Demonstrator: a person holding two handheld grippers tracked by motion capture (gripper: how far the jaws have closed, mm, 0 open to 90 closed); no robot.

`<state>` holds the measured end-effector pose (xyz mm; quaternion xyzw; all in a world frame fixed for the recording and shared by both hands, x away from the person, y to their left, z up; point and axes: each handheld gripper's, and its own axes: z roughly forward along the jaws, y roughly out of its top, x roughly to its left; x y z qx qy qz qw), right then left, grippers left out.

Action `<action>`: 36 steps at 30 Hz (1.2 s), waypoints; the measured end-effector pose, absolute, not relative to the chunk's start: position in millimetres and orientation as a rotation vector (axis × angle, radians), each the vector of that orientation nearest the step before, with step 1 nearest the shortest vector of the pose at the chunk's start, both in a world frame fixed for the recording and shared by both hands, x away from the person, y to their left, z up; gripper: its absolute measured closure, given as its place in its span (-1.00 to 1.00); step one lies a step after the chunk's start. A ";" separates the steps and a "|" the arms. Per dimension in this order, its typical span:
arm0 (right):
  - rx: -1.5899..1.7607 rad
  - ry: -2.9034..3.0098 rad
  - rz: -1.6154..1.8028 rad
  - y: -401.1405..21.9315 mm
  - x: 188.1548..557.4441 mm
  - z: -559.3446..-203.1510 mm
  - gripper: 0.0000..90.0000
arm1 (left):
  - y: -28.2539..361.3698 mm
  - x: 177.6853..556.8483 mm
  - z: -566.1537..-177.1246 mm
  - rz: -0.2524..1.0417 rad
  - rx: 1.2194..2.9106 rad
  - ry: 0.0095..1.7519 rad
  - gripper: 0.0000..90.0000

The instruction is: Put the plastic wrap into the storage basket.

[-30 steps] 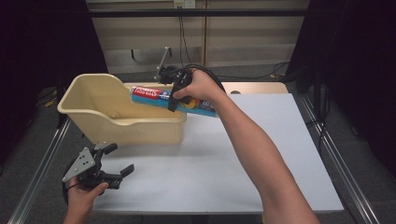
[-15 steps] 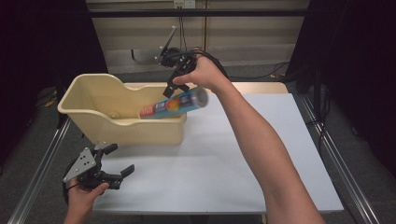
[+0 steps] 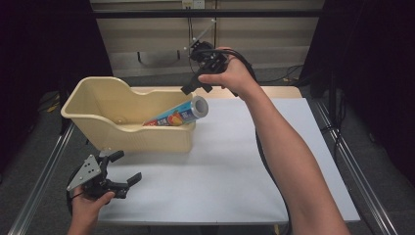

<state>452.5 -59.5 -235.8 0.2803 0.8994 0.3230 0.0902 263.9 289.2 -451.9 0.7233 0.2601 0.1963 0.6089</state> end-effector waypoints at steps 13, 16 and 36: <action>0.874 2.547 1.132 -124.8 424.9 -248.5 -0.91 | 285.3 264.1 -450.8 0.447 1.684 0.595 -0.99; 0.870 2.526 1.149 -133.9 418.2 -254.1 -0.92 | 284.4 264.2 -450.9 0.454 1.694 0.598 -0.99; 0.933 2.350 1.369 -181.5 378.2 -312.4 -0.94 | 281.8 264.6 -452.4 0.449 1.688 0.601 -0.99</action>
